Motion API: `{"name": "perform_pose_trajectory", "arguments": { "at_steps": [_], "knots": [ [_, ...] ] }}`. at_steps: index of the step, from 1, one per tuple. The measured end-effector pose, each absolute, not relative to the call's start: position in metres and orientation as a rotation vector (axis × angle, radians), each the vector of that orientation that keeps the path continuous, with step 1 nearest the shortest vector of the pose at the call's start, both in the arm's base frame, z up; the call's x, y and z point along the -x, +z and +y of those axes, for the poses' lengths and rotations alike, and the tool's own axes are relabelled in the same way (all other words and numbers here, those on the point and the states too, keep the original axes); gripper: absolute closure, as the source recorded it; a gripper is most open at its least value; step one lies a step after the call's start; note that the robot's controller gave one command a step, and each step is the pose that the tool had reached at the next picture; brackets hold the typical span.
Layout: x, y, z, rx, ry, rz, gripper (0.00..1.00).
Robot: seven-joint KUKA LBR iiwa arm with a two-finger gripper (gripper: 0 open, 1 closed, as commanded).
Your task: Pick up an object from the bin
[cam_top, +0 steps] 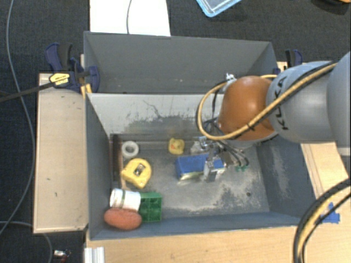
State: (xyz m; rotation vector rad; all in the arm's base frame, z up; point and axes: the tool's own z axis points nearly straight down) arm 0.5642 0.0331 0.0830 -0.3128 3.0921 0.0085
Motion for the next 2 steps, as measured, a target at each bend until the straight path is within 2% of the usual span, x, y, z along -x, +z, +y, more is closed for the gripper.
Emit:
{"name": "perform_pose_trajectory", "arguments": {
  "at_steps": [1,2],
  "knots": [
    [-0.576,0.157,0.026,0.256,0.01,3.101,1.0],
    [-0.557,0.255,0.017,0.244,0.01,3.11,1.0]
  ]
}}
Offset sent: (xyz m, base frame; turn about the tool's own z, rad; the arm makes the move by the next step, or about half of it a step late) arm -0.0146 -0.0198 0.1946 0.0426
